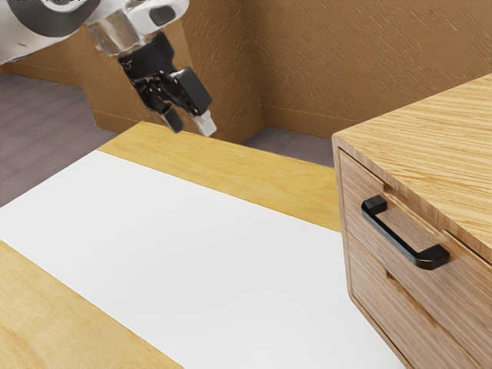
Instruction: Pull the drawer handle with one arm to open the drawer
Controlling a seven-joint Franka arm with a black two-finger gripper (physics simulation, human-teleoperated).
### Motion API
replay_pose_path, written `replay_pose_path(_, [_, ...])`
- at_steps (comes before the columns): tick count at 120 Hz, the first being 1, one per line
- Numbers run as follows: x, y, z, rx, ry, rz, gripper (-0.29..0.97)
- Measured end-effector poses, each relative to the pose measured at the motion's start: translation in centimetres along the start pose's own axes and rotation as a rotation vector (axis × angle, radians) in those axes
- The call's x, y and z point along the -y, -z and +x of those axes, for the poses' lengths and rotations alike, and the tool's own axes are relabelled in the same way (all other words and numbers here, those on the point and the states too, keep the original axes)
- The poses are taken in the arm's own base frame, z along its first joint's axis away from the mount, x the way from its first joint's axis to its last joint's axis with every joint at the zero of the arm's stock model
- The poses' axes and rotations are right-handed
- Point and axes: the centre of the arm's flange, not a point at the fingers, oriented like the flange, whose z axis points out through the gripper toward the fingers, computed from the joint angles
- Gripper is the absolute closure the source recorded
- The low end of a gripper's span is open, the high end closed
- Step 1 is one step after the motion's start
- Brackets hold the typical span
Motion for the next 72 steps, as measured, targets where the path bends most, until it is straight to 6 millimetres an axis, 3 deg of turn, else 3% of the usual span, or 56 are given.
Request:
replay_pose_path(10, [-4.6,-0.3,-2.9,0.029,-0.045,-0.038,0.03])
replay_pose_path(17, [-6.5,-3.5,-6.2,0.048,-0.034,-0.046,0.03])
replay_pose_path(20, [-7.1,-3.9,-7.2,0.009,-0.023,-0.037,0.03])
replay_pose_path(26, [-9.4,-3.1,-9.0,-0.073,0.017,-0.03,0.03])
replay_pose_path(33, [-11.6,-2.3,-10.7,-0.083,0.182,-0.07,0.03])
replay_pose_path(60, [-11.9,-2.7,-11.9,0.004,0.753,-0.108,0.03])
replay_pose_path(72, [-14.7,-4.4,-11.6,0.027,0.877,-0.066,0.03])
